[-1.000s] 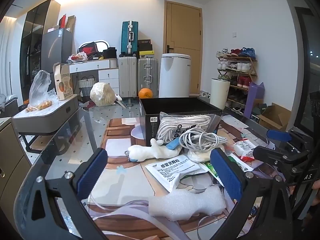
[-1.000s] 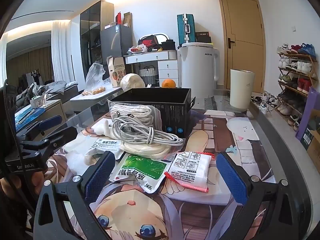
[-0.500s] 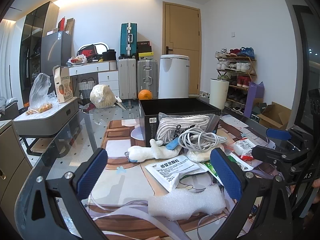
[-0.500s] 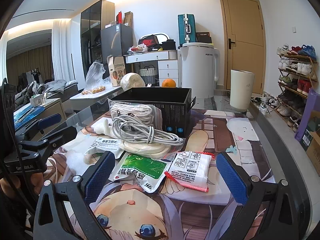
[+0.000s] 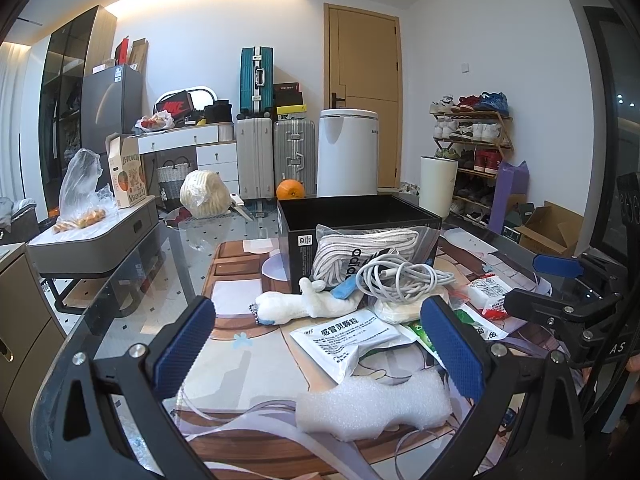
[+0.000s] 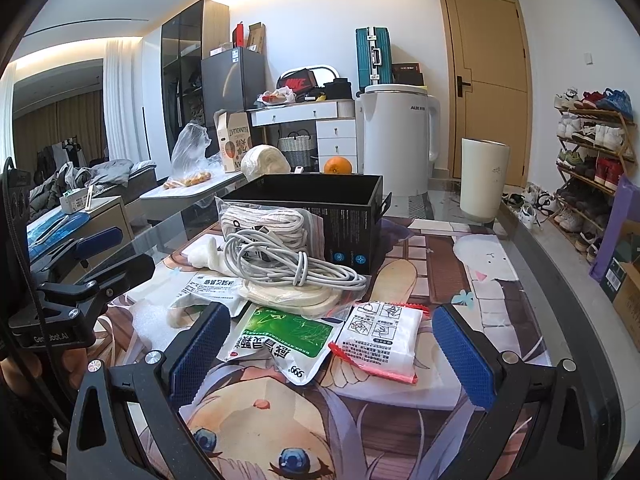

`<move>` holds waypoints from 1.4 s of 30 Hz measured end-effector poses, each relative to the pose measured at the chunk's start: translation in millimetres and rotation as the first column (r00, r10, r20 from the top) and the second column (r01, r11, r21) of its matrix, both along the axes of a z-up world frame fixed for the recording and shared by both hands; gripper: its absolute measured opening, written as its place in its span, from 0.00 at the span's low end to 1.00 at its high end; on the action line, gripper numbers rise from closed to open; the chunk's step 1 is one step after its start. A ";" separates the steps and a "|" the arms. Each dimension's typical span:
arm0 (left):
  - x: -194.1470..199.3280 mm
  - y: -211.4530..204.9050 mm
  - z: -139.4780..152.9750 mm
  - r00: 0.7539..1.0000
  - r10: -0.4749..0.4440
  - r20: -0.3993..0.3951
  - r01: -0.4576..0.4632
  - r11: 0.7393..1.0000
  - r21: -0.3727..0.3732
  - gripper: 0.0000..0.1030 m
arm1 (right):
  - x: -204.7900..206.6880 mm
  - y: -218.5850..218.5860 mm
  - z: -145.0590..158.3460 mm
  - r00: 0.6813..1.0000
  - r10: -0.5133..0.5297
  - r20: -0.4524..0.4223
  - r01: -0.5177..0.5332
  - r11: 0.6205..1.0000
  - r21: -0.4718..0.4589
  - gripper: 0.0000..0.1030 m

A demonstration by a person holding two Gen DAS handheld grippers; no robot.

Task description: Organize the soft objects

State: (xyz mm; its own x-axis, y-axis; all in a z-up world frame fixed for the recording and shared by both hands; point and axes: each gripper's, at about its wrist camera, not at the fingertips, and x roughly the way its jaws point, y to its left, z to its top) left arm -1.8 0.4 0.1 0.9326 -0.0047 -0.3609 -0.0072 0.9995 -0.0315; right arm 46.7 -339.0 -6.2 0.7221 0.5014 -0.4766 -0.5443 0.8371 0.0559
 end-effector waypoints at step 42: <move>1.5 -2.3 -2.2 1.000 -0.008 -0.019 0.008 1.000 0.020 1.00 | 5.9 -0.7 -0.5 0.999 0.020 -0.033 -0.020 1.000 -0.004 1.00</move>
State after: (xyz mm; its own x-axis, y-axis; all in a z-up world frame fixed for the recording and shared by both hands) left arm -0.3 -1.9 -2.2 0.9255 -0.0045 -0.3787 0.0003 0.9999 -0.0111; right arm 52.5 -339.6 -6.7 0.6959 0.5136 -0.5019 -0.5588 0.8263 0.0708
